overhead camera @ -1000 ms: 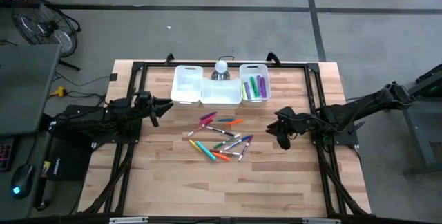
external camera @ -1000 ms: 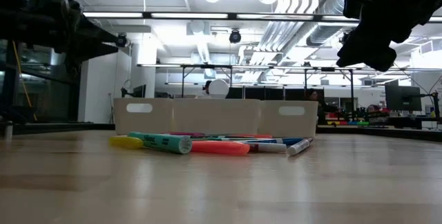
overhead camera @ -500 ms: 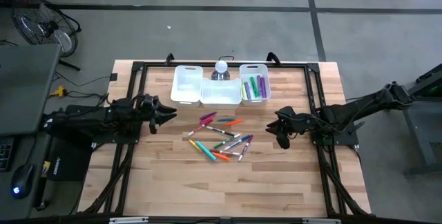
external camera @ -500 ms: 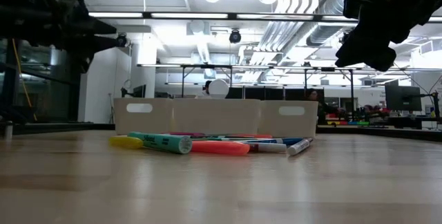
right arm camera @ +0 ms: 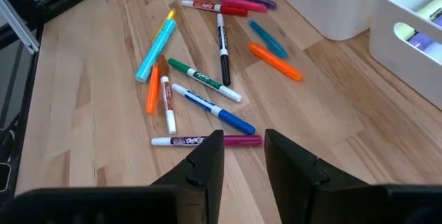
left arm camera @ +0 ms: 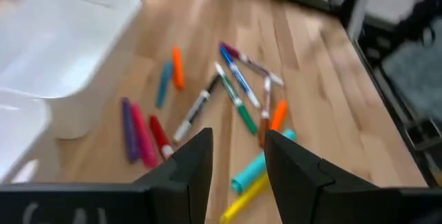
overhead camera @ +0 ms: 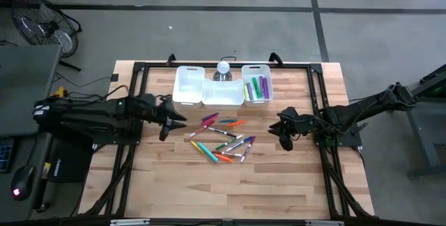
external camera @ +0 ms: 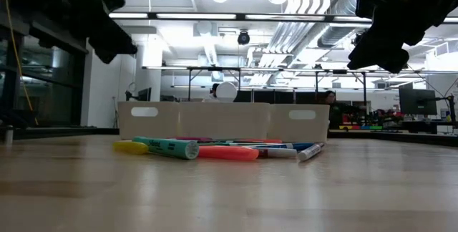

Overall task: Pick & Place Markers
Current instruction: Put the blue highlighter pen into the right white bin

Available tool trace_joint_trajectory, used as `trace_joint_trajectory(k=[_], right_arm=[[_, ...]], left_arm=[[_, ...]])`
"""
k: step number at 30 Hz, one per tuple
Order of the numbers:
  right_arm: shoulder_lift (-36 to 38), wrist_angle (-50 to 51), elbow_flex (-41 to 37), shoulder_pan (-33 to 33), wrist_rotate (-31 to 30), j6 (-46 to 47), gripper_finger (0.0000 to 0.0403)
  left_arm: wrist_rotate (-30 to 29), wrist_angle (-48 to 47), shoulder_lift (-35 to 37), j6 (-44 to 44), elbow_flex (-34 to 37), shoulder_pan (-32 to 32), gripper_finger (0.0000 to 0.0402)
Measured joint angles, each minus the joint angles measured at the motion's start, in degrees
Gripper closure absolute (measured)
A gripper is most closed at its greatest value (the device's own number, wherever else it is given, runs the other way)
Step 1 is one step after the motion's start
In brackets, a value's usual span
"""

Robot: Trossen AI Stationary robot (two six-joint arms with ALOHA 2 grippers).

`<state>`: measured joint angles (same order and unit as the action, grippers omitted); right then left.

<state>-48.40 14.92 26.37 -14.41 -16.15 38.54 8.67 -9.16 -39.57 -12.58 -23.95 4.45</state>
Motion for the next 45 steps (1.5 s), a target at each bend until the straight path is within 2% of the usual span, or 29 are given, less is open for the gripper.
trace_joint_trajectory(k=[5, 11, 20, 25, 33, 45], right_arm=[[0.0, 0.0, 0.0, 0.0, 0.2, 0.0, 0.0309], [0.0, 0.1, 0.0, 0.0, 0.2, -0.3, 0.0309], [0.0, 0.1, 0.0, 0.0, 1.3, -1.4, 0.0309], [0.0, 0.2, 0.0, 0.0, 2.2, -1.5, 0.0309], [0.0, 0.2, 0.0, 0.0, 3.1, -1.5, 0.0309], [0.0, 0.3, 0.0, 0.0, 5.2, -3.1, 0.0309]], left_arm=[[4.6, -1.3, -9.4, 2.5, -4.3, -0.2, 0.0273], [5.1, -1.9, -18.1, 8.0, -8.9, -5.0, 0.0273], [-5.1, -1.6, -33.2, 14.4, -17.0, -13.6, 0.0273], [-8.0, -4.2, -40.3, 17.3, -21.9, -16.0, 0.0273], [-10.6, -13.0, -47.7, 21.5, -28.7, -17.0, 0.0273], [-10.0, -15.5, -52.6, 27.8, -33.2, -17.0, 0.0273]])
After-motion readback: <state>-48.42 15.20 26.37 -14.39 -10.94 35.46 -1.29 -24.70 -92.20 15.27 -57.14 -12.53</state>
